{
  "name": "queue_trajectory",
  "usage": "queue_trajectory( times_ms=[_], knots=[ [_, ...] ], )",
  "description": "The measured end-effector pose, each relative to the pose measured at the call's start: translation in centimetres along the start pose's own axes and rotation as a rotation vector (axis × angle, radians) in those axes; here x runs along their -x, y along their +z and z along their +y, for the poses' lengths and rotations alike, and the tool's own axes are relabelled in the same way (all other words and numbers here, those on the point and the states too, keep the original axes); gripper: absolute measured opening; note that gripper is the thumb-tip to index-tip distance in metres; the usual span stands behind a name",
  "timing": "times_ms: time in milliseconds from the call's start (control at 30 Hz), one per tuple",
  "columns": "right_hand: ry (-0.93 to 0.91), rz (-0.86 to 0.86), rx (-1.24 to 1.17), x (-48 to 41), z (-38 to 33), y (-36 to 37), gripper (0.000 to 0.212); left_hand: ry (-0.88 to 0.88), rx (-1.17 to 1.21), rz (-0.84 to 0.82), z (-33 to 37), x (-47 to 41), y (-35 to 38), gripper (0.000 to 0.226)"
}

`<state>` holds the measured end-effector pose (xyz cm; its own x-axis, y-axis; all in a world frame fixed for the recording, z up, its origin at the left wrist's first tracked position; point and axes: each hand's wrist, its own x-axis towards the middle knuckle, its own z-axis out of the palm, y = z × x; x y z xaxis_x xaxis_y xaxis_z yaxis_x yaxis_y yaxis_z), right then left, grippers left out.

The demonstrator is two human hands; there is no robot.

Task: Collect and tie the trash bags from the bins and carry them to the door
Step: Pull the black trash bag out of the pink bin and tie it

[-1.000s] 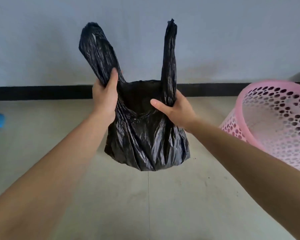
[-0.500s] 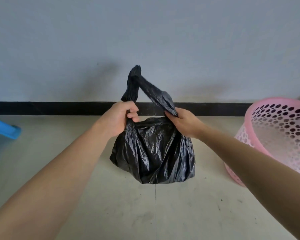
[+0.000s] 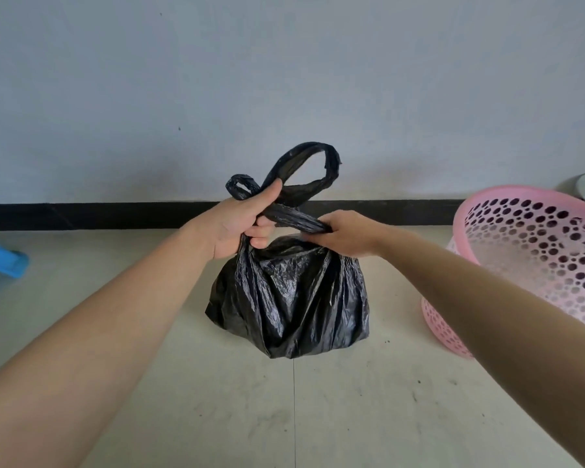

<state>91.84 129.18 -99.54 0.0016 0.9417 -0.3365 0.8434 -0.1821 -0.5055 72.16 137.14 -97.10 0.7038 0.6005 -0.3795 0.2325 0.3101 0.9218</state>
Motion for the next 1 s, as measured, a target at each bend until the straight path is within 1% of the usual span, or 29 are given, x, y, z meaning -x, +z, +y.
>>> queue_trajectory(
  times_ms=[33,100,133,167,200,233,300,333,367,433,467,567,633,700,733,833,867,900,967,1000],
  knots=[
    [0.019,-0.001,-0.109,0.1,0.3,-0.3,0.046,0.008,0.004,-0.004,0.2,0.1,0.1,0.057],
    [0.028,-0.02,-0.392,0.8,0.1,-1.3,0.074,0.025,0.001,-0.025,0.5,0.2,0.4,0.06],
    [0.01,0.005,-0.518,0.9,0.1,-1.7,0.085,0.029,-0.004,-0.038,0.7,0.2,0.6,0.061],
    [-0.016,0.051,-0.636,0.9,0.0,-2.2,0.086,0.026,-0.01,-0.051,0.8,0.3,0.7,0.061],
    [-0.037,0.096,-0.75,0.9,-0.3,-2.8,0.08,0.02,-0.017,-0.061,0.9,0.3,0.9,0.061],
    [-0.049,0.131,-0.864,0.9,-0.7,-3.3,0.067,0.014,-0.024,-0.068,0.8,0.3,1.0,0.061],
    [-0.092,0.174,-1.039,0.8,-1.5,-4.3,0.032,0.009,-0.019,-0.075,0.7,0.3,0.9,0.056],
    [-0.123,0.201,-1.06,0.8,-1.6,-4.7,0.015,0.014,0.0,-0.068,0.6,0.2,0.8,0.049],
    [-0.147,0.24,-1.056,0.7,-1.5,-4.9,0.009,0.021,0.031,-0.056,0.5,0.2,0.7,0.041],
    [-0.157,0.299,-1.074,0.6,-1.1,-5.3,0.021,0.029,0.099,-0.025,0.4,0.0,0.3,0.037],
    [-0.137,0.312,-1.124,0.7,-1.0,-5.4,0.023,0.032,0.12,-0.017,0.4,-0.1,0.1,0.036],
    [-0.044,0.316,-1.38,1.0,-1.1,-5.6,0.024,0.044,0.172,-0.046,0.5,0.0,0.3,0.036],
    [0.013,0.347,-1.524,1.0,-1.2,-5.7,0.027,0.041,0.21,-0.057,0.6,0.1,0.6,0.037],
    [0.042,0.368,-1.539,1.1,-1.3,-6.0,0.031,0.027,0.231,-0.066,0.5,0.1,0.6,0.038],
    [0.058,0.37,-1.474,1.2,-1.3,-6.3,0.031,0.021,0.253,-0.068,0.5,0.1,0.5,0.04],
    [0.118,0.351,-1.079,1.7,-1.3,-6.9,0.032,0.028,0.32,-0.059,0.2,-0.3,-0.2,0.038],
    [0.124,0.344,-1.024,1.9,-1.3,-7.1,0.032,0.029,0.329,-0.059,0.1,-0.4,-0.4,0.038],
    [0.123,0.334,-1.037,1.9,-1.4,-7.2,0.032,0.029,0.339,-0.059,0.0,-0.4,-0.5,0.037],
    [0.09,0.291,-1.212,2.0,-1.6,-7.2,0.031,0.036,0.38,-0.049,-0.1,-0.6,-0.4,0.036],
    [0.059,0.239,-1.303,2.0,-1.7,-7.0,0.03,0.044,0.408,-0.03,-0.1,-0.7,-0.4,0.034]
  ],
)
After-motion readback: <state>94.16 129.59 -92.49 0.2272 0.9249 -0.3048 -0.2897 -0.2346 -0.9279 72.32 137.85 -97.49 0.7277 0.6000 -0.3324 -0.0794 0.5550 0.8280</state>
